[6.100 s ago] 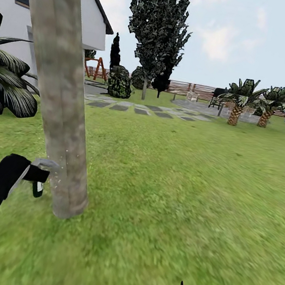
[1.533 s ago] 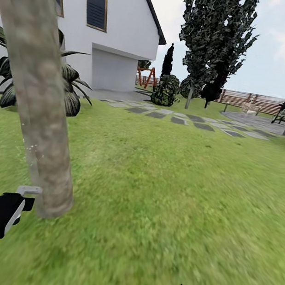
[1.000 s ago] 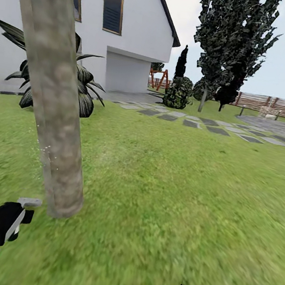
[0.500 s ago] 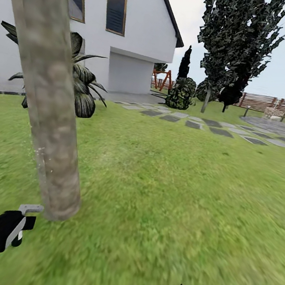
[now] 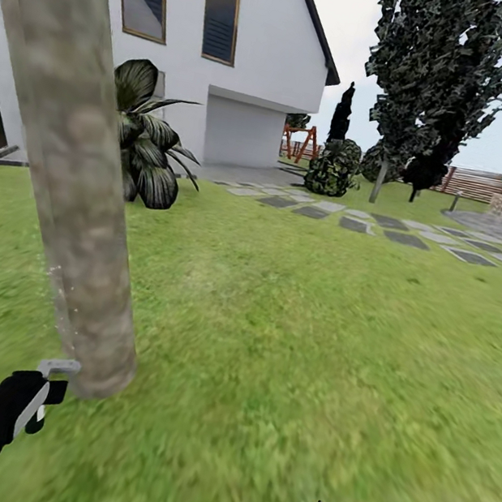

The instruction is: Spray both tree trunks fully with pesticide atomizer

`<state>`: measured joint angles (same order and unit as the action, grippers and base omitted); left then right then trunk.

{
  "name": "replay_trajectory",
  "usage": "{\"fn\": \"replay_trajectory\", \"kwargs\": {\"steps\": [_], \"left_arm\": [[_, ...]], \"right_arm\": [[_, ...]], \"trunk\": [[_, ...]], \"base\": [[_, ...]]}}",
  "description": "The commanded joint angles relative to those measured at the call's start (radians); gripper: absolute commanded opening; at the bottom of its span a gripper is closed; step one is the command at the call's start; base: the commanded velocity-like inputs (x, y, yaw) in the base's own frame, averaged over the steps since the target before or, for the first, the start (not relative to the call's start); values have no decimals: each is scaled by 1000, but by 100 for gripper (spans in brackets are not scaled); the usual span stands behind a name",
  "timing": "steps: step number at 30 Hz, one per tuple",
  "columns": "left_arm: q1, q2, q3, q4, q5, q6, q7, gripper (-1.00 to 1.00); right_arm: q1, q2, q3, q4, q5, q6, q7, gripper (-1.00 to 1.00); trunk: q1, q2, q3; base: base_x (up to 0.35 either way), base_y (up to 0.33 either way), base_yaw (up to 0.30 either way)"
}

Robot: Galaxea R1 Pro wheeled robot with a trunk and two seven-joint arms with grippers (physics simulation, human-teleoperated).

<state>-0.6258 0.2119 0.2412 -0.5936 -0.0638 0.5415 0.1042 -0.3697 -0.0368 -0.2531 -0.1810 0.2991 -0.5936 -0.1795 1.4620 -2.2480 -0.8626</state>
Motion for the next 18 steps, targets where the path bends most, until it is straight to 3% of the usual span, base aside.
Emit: {"fn": "replay_trajectory", "kwargs": {"steps": [1, 10, 18], "left_arm": [[0, 0, 0, 0, -1, 0, -1, -100], [0, 0, 0, 1, -3, 0, 0, -100], [0, 0, 0, 1, -5, 1, 0, -100]], "right_arm": [[0, 0, 0, 0, 0, 0, 0, 100], [0, 0, 0, 0, 0, 0, 0, 100], [0, 0, 0, 0, 0, -1, 0, 100]], "trunk": [[0, 0, 0], [0, 0, 0], [0, 0, 0]], "base": [[33, -264, 272], [17, -272, 39], [117, -266, 0]]}}
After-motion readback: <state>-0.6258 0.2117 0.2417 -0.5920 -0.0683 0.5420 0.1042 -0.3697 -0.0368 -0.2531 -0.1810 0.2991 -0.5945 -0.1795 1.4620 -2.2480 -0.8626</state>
